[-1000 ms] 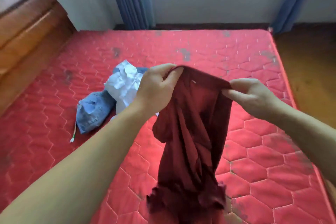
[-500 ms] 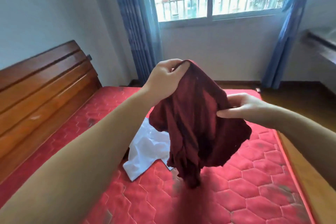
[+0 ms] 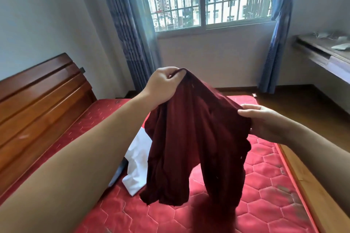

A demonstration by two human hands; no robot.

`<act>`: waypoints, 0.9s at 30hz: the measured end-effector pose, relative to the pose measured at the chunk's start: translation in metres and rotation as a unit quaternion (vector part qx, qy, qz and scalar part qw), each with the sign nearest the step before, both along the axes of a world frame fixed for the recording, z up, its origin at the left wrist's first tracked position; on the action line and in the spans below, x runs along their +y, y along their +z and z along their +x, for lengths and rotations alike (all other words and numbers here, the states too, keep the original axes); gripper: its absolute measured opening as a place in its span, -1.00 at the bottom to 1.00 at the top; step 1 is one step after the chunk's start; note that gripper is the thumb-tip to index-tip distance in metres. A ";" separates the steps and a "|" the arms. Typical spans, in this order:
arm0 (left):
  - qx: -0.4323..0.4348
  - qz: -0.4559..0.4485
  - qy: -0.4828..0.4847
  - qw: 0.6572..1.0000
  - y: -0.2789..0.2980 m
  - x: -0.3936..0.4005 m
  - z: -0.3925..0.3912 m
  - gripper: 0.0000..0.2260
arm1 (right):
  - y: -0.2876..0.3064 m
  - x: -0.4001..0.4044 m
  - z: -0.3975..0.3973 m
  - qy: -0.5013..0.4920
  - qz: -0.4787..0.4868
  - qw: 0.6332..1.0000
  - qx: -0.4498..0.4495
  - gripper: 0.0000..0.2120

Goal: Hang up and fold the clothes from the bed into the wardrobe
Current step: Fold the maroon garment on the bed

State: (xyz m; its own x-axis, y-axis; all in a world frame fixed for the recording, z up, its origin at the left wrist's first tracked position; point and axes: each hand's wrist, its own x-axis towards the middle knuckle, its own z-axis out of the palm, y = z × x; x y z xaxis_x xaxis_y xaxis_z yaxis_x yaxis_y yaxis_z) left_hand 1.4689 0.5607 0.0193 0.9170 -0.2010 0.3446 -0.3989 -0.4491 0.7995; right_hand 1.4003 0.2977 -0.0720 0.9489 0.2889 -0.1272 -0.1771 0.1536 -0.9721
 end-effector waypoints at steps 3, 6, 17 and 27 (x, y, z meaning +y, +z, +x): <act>0.015 0.005 0.002 1.000 -0.005 0.000 -0.001 -0.75 | 0.002 -0.004 -0.004 -0.008 0.046 0.999 0.013 -0.74; 0.030 0.005 0.000 1.000 -0.006 -0.003 -0.003 -0.74 | 0.005 -0.005 -0.009 -0.025 0.008 0.999 0.030 -0.84; 0.005 0.072 -0.044 0.996 0.010 -0.021 -0.013 -0.63 | -0.013 0.056 -0.008 -0.029 -0.229 0.972 -0.052 -0.75; -0.013 0.116 -0.045 0.992 0.006 -0.020 -0.005 -0.65 | -0.003 0.090 0.002 -0.257 -0.503 0.729 -0.388 -0.71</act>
